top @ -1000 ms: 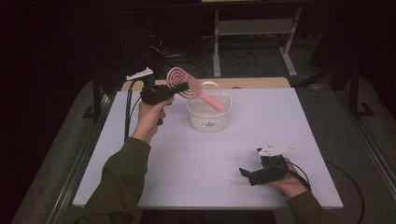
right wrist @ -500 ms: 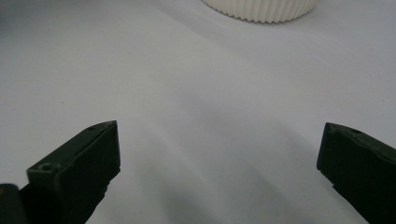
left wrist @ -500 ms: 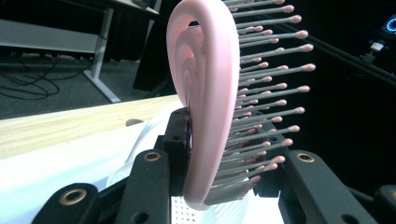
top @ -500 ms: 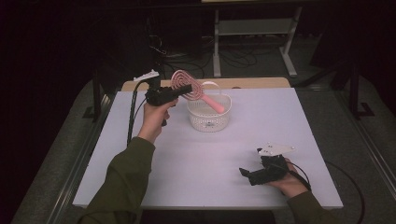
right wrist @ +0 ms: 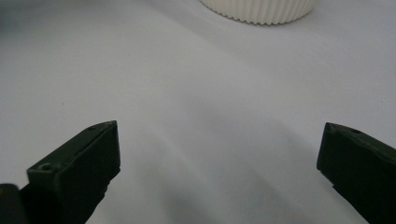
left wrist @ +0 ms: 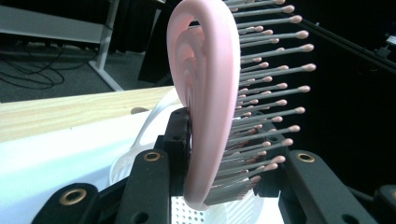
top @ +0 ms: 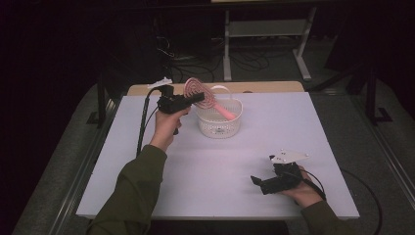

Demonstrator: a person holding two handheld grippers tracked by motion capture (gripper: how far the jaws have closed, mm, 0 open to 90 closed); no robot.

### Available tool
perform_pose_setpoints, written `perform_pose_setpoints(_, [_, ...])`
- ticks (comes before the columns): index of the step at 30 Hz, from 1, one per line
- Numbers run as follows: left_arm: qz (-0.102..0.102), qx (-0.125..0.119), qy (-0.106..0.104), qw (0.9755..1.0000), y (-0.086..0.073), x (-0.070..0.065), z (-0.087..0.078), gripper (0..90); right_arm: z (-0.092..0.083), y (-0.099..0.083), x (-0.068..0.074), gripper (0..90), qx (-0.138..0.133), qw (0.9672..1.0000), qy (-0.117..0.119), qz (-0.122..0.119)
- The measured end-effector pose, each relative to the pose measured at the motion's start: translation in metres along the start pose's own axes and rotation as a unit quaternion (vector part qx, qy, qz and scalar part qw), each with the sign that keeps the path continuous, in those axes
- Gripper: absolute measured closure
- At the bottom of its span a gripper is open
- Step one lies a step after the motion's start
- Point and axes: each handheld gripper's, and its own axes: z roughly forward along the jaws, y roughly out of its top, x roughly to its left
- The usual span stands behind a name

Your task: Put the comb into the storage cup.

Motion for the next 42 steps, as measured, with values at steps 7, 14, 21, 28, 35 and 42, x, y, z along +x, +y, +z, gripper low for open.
perform_pose_setpoints(7, [-0.003, 0.009, 0.004, 1.0, -0.007, 0.001, 0.007, 65.4, 0.0, 0.0, 0.0, 0.0, -0.002, 1.0, 0.0, -0.001])
perform_pose_setpoints(14, [-0.006, 0.013, 0.01, 0.9999, -0.012, 0.002, 0.012, 65.4, -0.001, 0.0, 0.0, 0.0, -0.003, 1.0, 0.0, -0.002])
perform_pose_setpoints(21, [-0.003, 0.018, 0.015, 0.9997, -0.017, 0.0, 0.017, 65.3, -0.001, 0.0, 0.0, 0.0, -0.004, 1.0, -0.001, -0.003])
perform_pose_setpoints(28, [-0.007, 0.022, 0.018, 0.9996, -0.02, 0.002, 0.019, 65.3, -0.001, 0.0, 0.0, 0.0, -0.005, 1.0, -0.001, -0.002])
perform_pose_setpoints(35, [-0.015, 0.018, 0.02, 0.9995, -0.023, 0.003, 0.023, 65.1, -0.002, 0.0, 0.0, 0.0, -0.006, 1.0, -0.002, -0.002])
perform_pose_setpoints(42, [-0.011, 0.024, 0.029, 0.9992, -0.024, 0.006, 0.021, 63.9, -0.002, 0.0, 0.0, 0.0, -0.007, 1.0, -0.003, -0.001])
